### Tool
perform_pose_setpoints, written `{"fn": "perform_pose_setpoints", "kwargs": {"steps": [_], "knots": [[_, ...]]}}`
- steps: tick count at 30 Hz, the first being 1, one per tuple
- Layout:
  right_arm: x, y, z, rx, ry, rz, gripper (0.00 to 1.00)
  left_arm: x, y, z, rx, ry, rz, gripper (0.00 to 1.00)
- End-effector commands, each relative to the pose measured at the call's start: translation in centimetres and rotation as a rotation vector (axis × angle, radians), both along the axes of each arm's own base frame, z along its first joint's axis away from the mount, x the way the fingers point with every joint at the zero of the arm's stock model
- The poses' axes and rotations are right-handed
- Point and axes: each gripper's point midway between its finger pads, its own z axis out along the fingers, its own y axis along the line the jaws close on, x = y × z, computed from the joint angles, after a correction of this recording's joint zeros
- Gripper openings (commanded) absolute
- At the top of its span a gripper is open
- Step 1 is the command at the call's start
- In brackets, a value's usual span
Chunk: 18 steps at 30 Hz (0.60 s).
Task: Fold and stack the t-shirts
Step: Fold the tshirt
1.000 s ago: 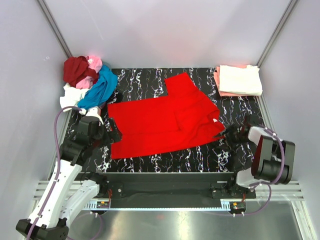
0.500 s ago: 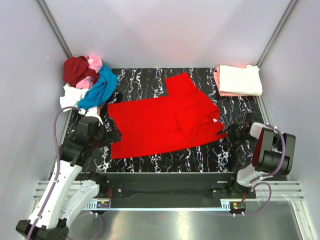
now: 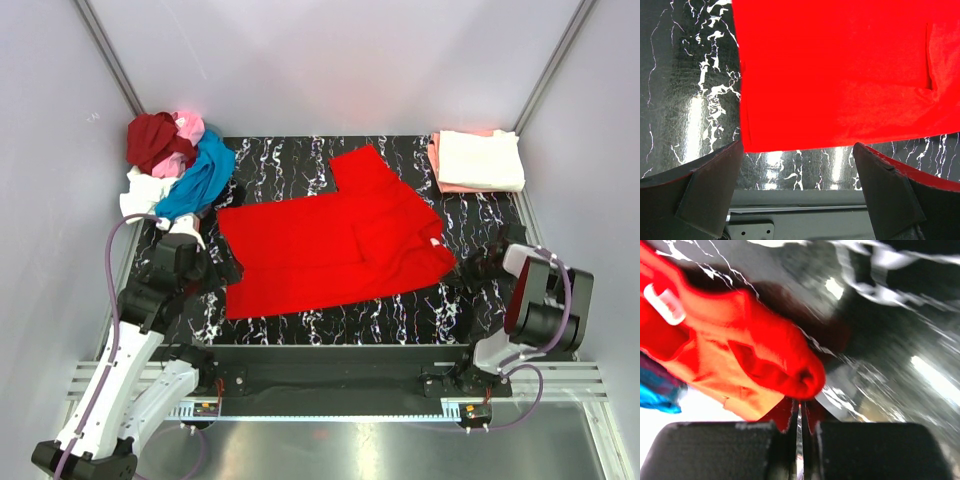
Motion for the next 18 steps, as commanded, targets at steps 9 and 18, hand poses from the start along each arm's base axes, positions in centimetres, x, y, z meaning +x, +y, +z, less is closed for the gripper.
{"fn": "perform_pose_setpoints", "kwargs": {"steps": [9,18], "knots": [[-6.0,-1.8,4.4,-0.195,-0.018,-0.123,0.0,0.8,0.3,1.0,-0.002,-0.056,0.028,0.99],[-4.9,-2.4,6.9,-0.245,-0.137,-0.111,0.79,0.6,-0.3,-1.5,-0.023,0.064,0.087,0.99]]}}
